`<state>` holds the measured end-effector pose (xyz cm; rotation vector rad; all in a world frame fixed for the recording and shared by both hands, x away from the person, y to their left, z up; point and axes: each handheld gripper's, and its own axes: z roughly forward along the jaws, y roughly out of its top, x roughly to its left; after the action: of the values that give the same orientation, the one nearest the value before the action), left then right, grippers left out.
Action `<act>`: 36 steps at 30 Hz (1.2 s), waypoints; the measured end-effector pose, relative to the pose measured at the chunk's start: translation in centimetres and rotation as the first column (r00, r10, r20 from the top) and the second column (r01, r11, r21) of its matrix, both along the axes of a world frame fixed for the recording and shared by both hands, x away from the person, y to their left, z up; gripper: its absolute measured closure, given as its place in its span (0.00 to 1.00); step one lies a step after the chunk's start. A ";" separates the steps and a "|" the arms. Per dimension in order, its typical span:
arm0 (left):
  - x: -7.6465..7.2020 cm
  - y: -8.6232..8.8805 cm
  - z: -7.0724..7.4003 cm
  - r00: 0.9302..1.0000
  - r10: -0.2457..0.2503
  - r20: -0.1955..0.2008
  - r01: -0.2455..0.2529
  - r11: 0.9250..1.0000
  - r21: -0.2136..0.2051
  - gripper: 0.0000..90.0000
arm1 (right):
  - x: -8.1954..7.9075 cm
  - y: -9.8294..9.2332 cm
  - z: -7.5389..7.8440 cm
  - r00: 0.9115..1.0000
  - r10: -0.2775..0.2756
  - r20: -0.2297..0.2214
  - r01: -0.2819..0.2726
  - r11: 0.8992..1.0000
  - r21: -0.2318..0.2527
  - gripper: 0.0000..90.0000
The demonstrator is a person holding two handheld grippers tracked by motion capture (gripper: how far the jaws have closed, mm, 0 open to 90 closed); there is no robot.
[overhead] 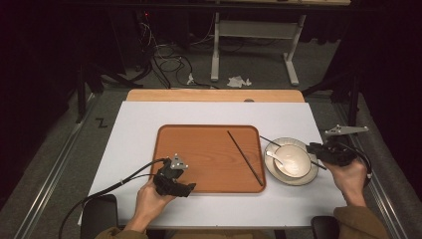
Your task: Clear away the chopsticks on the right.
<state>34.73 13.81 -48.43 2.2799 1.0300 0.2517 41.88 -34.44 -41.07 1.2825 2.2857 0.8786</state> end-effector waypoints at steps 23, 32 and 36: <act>-0.1 0.1 0.1 1.000 0.000 0.008 0.000 1.000 0.004 0.35 | 1.2 -1.4 -3.0 0.988 -0.042 -0.146 0.030 0.996 -0.081 0.85; -0.1 0.1 0.2 1.000 -0.001 0.007 0.001 1.000 0.003 0.35 | 1.6 -1.3 -4.0 0.977 -0.038 -0.209 0.014 0.994 -0.111 0.84; -0.1 0.1 0.1 1.000 -0.001 0.003 0.001 1.000 0.002 0.35 | 1.6 -1.3 -4.1 0.978 -0.040 -0.206 0.016 0.993 -0.120 0.85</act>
<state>34.67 13.88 -48.33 2.2818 1.0273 0.2555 43.52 -35.71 -45.14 1.4089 2.4311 0.6145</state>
